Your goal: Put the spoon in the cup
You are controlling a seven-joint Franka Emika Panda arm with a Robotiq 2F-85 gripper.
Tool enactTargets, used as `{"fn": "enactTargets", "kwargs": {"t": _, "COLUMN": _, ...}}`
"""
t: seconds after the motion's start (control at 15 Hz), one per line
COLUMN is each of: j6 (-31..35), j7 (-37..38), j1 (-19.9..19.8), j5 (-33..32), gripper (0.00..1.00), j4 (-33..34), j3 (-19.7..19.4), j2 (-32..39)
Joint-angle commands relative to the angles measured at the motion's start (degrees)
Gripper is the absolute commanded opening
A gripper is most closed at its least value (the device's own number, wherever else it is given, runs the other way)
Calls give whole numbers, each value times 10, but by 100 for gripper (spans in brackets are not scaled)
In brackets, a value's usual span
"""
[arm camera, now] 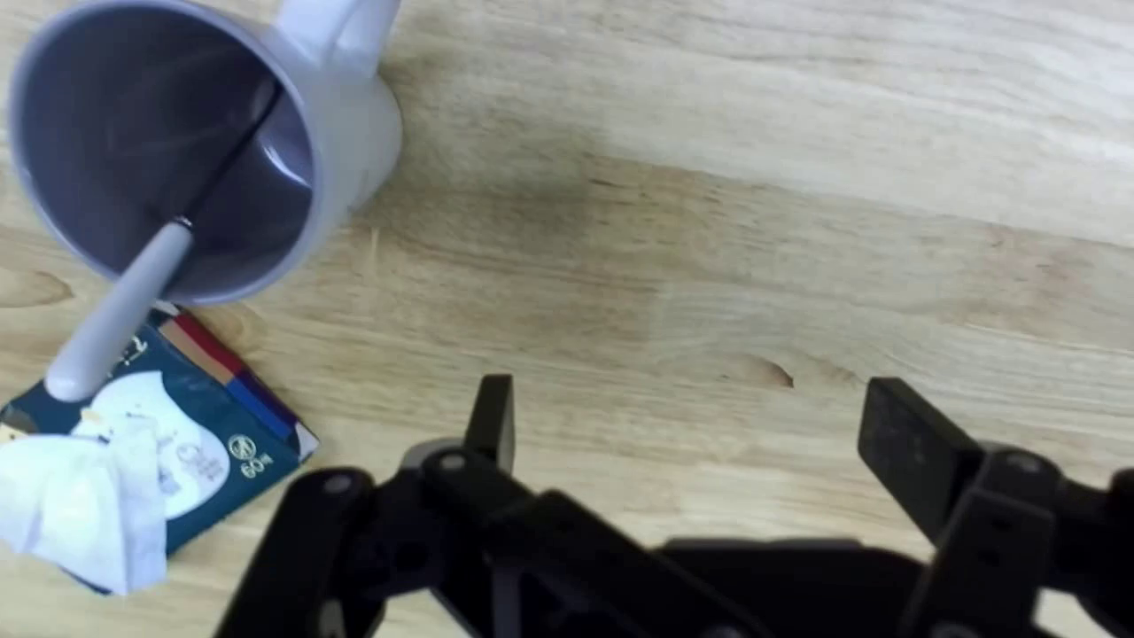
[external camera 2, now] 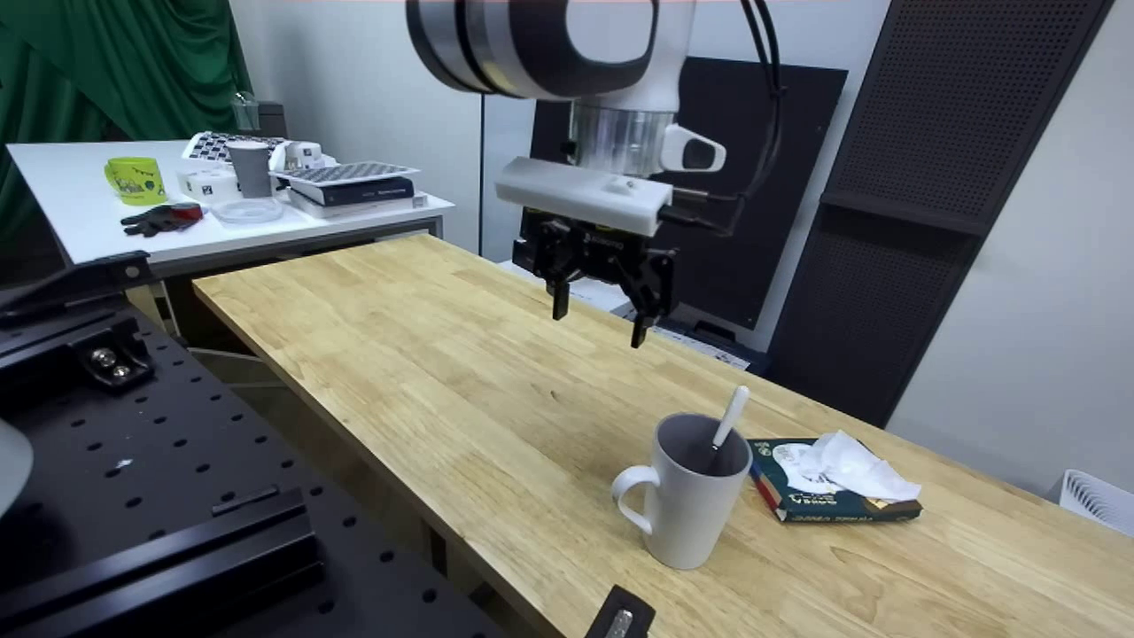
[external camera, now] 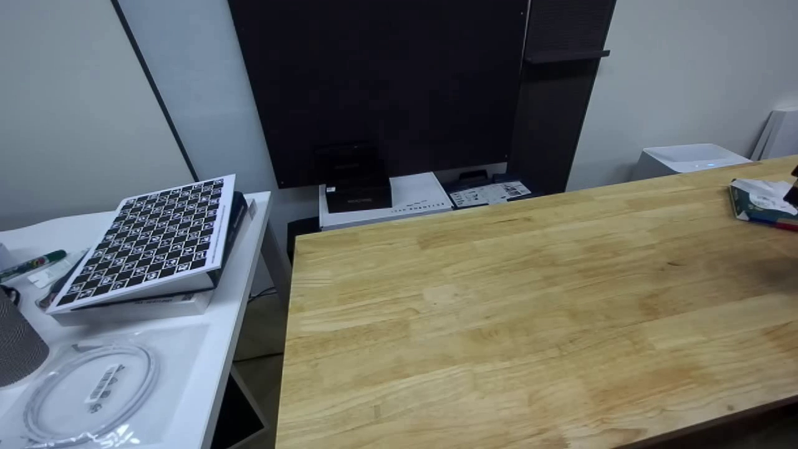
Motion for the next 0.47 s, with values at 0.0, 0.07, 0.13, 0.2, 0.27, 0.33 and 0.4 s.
{"fn": "enactTargets", "kwargs": {"t": 0.0, "j6": 114, "j7": 84, "j1": 65, "j5": -25, "gripper": 100, "j4": -42, "j3": -13, "j2": 13}}
{"fn": "enactTargets", "kwargs": {"t": 0.07, "j6": 132, "j7": 98, "j1": 84, "j5": -23, "gripper": 100, "j4": -46, "j3": -19, "j2": 19}}
{"fn": "enactTargets", "kwargs": {"t": 0.13, "j6": 142, "j7": 114, "j1": 107, "j5": -18, "gripper": 100, "j4": -49, "j3": -27, "j2": 27}}
{"fn": "enactTargets", "kwargs": {"t": 0.2, "j6": 136, "j7": 124, "j1": 127, "j5": -14, "gripper": 100, "j4": -49, "j3": -34, "j2": 33}}
{"fn": "enactTargets", "kwargs": {"t": 0.27, "j6": 116, "j7": 105, "j1": 93, "j5": -35, "gripper": 100, "j4": -40, "j3": -19, "j2": 22}}
{"fn": "enactTargets", "kwargs": {"t": 0.33, "j6": 119, "j7": 115, "j1": 111, "j5": -33, "gripper": 100, "j4": -42, "j3": -25, "j2": 28}}
{"fn": "enactTargets", "kwargs": {"t": 0.4, "j6": 121, "j7": 120, "j1": 122, "j5": -31, "gripper": 100, "j4": -42, "j3": -28, "j2": 33}}
